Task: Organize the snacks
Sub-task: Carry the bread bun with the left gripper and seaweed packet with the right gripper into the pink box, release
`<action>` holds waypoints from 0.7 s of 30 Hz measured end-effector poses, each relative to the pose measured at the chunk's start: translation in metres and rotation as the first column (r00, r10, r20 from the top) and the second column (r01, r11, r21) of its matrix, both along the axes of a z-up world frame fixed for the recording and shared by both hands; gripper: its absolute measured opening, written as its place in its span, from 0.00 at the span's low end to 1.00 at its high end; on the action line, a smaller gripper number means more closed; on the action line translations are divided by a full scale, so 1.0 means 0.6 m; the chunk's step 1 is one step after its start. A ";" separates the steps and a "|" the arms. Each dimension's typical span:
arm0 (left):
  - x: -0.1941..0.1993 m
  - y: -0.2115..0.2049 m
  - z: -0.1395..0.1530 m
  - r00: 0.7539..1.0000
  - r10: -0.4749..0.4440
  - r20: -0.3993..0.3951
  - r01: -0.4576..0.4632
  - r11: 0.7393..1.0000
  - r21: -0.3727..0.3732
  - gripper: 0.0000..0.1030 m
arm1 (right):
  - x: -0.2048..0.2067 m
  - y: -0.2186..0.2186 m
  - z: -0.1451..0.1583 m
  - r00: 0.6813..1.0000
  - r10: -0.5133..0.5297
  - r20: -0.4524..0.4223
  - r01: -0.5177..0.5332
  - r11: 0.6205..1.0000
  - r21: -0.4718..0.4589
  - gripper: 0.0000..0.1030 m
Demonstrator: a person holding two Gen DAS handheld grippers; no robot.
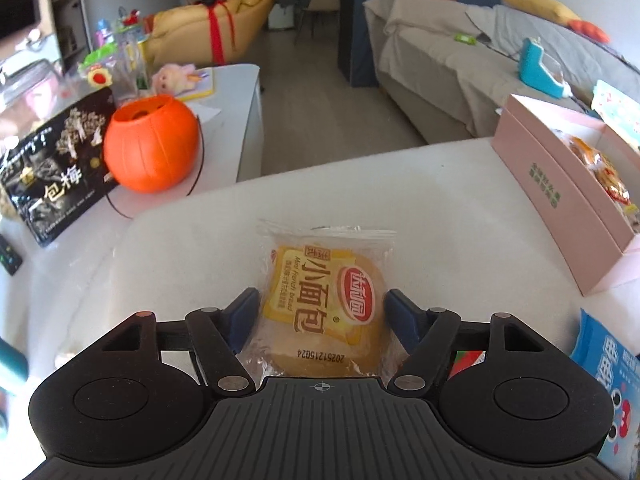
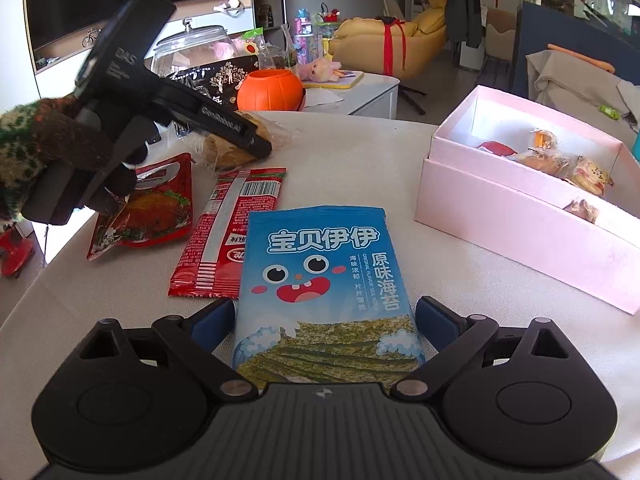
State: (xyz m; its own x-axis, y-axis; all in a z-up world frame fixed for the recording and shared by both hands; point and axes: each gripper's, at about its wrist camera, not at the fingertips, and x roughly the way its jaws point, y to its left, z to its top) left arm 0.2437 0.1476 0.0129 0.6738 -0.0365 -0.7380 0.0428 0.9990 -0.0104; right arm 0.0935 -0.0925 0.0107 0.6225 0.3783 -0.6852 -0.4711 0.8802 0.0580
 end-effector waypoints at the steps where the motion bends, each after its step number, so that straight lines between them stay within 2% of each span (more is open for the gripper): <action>1: 0.000 0.001 0.002 1.000 0.005 -0.003 -0.005 1.000 -0.009 0.69 | 0.000 -0.001 0.000 1.000 0.000 -0.001 0.000 1.000 0.004 0.95; 3: -0.008 0.002 0.012 1.000 0.001 0.011 0.000 0.999 -0.039 0.57 | 0.001 -0.002 0.000 1.000 0.002 -0.004 -0.002 1.000 0.012 0.96; 8: -0.071 -0.020 0.062 0.992 -0.056 0.111 0.069 0.990 -0.122 0.56 | 0.002 -0.004 -0.001 1.000 0.003 -0.007 -0.003 1.000 0.021 0.96; 10: -0.104 -0.030 0.079 0.988 -0.078 0.135 0.102 0.978 -0.180 0.56 | 0.002 -0.004 -0.001 1.000 0.003 -0.007 -0.003 1.000 0.022 0.97; 13: -0.147 -0.049 0.085 0.984 -0.123 0.125 0.150 0.960 -0.236 0.56 | 0.003 -0.003 -0.001 1.000 0.013 -0.011 -0.013 1.000 0.017 0.99; 18: -0.195 -0.073 0.063 0.983 -0.169 0.074 0.183 0.948 -0.259 0.55 | 0.003 0.012 -0.002 0.998 0.054 -0.019 -0.055 0.997 -0.054 1.00; 21: -0.212 -0.076 0.053 0.980 -0.188 0.059 0.197 0.938 -0.286 0.55 | 0.007 0.007 0.001 0.997 0.073 -0.034 -0.075 0.996 -0.046 1.00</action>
State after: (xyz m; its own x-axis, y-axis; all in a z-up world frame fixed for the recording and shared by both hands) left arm 0.1164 0.1019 0.0446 0.6546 -0.3764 -0.6556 0.2384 0.9258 -0.2935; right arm 0.0976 -0.0882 0.0111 0.5710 0.3892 -0.7228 -0.5336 0.8450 0.0334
